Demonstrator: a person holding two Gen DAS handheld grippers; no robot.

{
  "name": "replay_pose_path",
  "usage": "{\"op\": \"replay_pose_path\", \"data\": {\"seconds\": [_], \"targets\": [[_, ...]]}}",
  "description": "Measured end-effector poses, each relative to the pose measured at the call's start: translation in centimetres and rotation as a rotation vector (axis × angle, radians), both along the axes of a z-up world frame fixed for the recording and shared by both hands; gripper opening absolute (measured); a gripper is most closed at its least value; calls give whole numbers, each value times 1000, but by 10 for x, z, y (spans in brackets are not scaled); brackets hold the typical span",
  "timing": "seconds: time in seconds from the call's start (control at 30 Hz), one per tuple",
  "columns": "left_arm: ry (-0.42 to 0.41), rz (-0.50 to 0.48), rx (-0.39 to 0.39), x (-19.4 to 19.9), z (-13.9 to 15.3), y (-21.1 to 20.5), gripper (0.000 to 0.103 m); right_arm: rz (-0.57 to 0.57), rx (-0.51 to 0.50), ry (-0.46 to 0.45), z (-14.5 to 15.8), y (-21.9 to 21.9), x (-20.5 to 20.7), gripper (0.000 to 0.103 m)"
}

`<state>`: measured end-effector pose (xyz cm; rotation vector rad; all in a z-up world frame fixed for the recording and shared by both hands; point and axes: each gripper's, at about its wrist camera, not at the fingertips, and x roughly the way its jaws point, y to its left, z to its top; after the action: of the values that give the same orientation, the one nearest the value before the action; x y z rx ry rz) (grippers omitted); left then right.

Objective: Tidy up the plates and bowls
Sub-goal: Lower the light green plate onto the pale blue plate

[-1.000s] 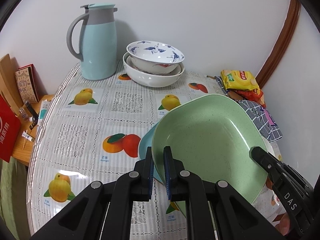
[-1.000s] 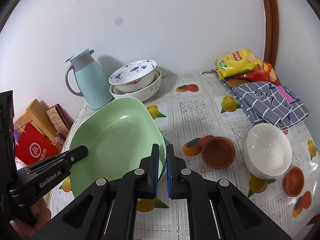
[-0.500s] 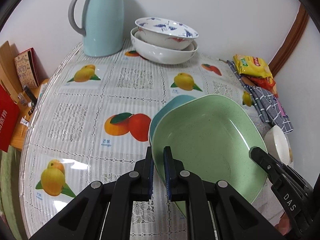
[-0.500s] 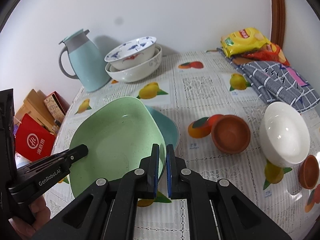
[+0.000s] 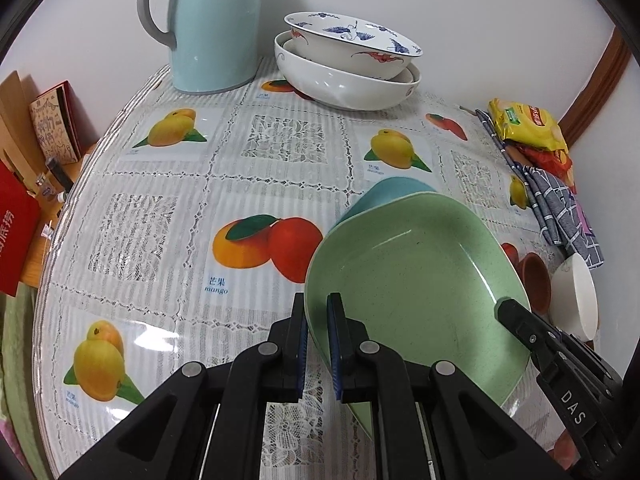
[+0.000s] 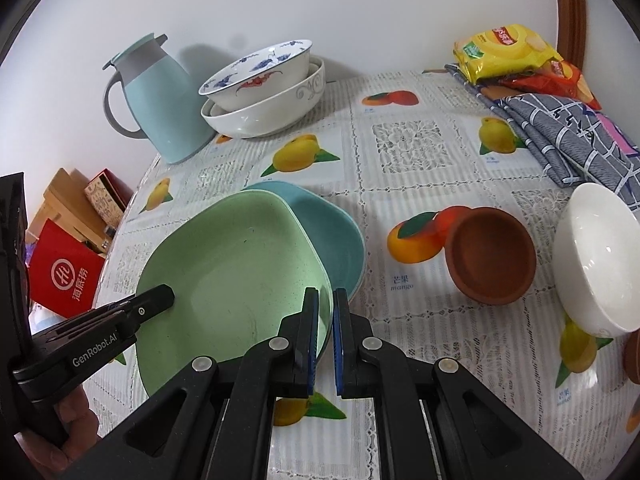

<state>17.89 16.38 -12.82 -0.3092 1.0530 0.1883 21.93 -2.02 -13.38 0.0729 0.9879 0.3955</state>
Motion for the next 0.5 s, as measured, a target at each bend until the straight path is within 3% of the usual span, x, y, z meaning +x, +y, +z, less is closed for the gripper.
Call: {"op": "replay_pose_path", "data": {"seconds": [0.5], "targets": [[9, 32, -8, 21, -6, 1, 10, 30, 11, 16, -6, 2, 36, 7]]}}
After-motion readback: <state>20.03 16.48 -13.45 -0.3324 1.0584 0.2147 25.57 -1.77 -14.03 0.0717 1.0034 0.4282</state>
